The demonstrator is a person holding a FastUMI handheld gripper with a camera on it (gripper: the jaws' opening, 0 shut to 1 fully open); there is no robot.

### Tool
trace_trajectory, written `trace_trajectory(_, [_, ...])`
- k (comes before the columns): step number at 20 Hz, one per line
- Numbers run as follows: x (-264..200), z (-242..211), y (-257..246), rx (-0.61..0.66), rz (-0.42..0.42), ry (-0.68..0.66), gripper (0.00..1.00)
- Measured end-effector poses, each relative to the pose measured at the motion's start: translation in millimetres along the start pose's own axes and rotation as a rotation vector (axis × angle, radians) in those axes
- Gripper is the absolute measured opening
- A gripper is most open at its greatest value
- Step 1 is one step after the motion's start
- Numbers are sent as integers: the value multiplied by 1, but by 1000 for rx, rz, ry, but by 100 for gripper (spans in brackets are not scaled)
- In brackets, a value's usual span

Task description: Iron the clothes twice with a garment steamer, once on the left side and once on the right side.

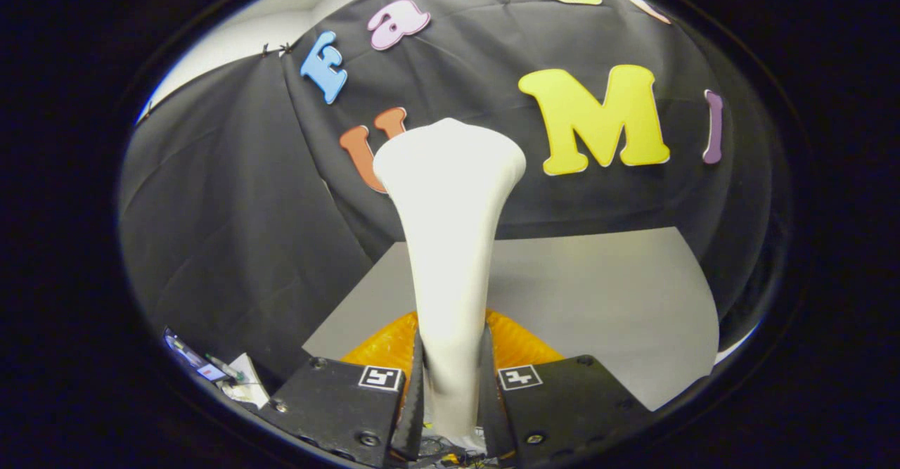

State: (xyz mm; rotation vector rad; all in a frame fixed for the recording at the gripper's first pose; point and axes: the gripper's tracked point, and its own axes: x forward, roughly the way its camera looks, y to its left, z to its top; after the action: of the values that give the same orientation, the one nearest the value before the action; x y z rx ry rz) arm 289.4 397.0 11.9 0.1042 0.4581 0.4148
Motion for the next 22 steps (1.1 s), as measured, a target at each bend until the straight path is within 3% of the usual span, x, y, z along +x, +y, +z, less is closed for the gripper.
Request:
trace_trajectory(12, [-118, 5, -10, -8, -10, -183, 36])
trace_trajectory(16, [-164, -6, -33, 18, -57, -228, 36])
trace_trajectory(22, [-244, -13, -98, 67, -198, -322, 36])
